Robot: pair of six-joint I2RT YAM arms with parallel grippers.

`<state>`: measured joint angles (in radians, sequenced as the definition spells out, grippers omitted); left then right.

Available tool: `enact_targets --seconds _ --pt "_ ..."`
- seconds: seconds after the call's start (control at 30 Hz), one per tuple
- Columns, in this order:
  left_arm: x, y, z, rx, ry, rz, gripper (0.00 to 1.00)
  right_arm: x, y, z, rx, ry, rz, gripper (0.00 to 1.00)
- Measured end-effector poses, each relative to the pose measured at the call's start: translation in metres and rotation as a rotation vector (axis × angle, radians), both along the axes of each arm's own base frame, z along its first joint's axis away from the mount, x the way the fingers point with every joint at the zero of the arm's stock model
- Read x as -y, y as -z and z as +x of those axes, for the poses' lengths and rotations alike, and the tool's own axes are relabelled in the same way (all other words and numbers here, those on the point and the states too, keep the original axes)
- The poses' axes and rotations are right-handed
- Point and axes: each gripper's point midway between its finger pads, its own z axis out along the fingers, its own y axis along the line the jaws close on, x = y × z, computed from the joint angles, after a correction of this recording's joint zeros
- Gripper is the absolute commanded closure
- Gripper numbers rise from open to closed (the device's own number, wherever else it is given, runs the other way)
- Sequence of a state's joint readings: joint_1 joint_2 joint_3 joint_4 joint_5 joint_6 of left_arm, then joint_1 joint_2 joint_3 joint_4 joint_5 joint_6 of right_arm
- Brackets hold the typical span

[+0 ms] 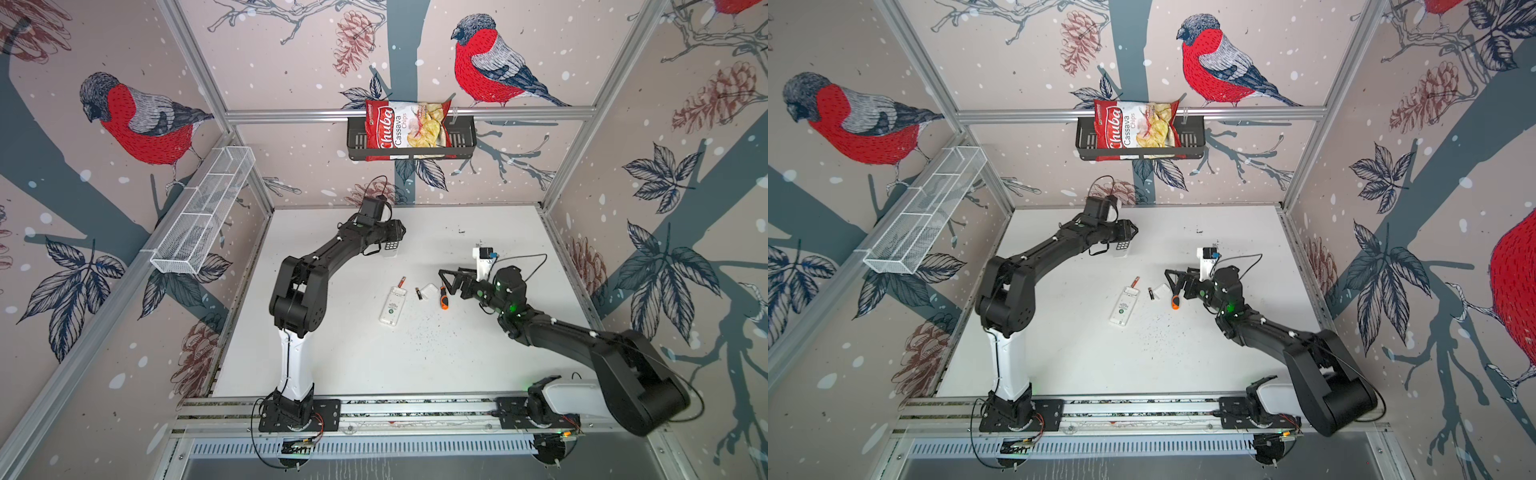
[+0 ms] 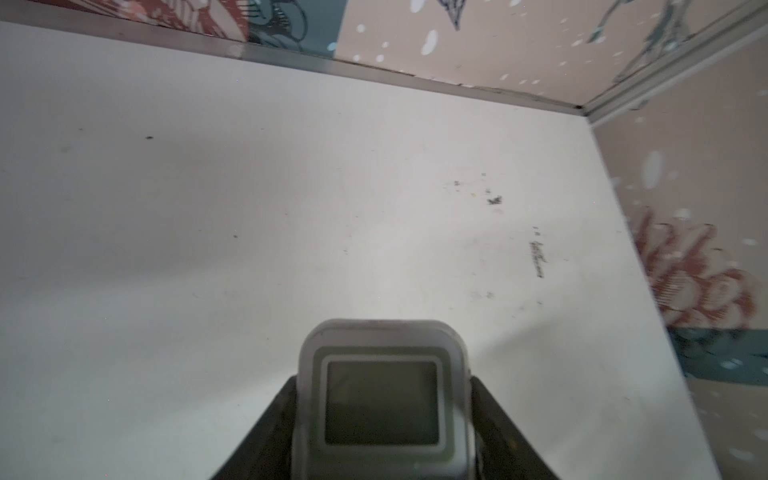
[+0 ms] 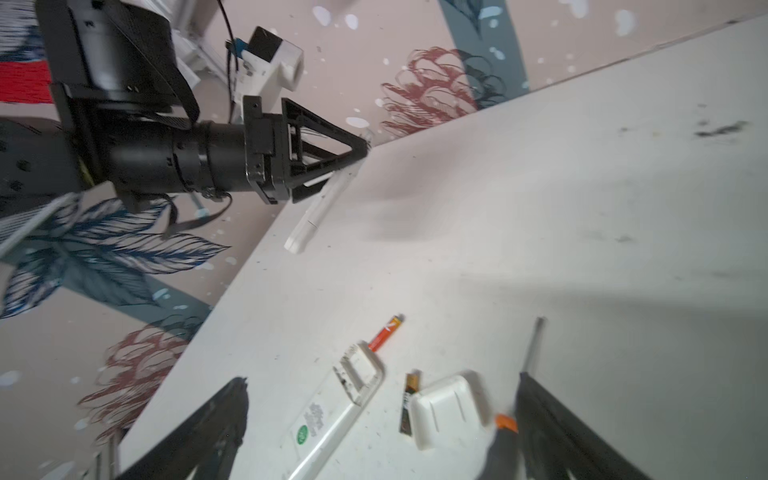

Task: Unload the batteries from the remote control
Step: 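Carry the remote toward the right gripper while the right gripper rises to meet it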

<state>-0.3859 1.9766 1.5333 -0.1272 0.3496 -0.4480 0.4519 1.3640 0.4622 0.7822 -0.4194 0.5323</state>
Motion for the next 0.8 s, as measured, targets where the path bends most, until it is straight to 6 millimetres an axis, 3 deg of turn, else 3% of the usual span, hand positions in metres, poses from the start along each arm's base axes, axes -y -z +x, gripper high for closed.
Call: enact_targets --seconds 0.23,0.5,0.8 --pt "0.006 -0.054 -0.027 0.113 0.114 -0.279 0.55 -0.042 -0.035 0.006 0.057 -0.224 0.182 0.01" --pt "0.024 -0.095 -0.046 0.180 0.256 -0.510 0.56 -0.076 -0.057 0.013 0.115 -0.384 0.287 0.01" --pt "0.041 -0.105 -0.063 0.183 0.383 -0.601 0.57 -0.096 -0.069 0.024 0.141 -0.464 0.343 0.06"
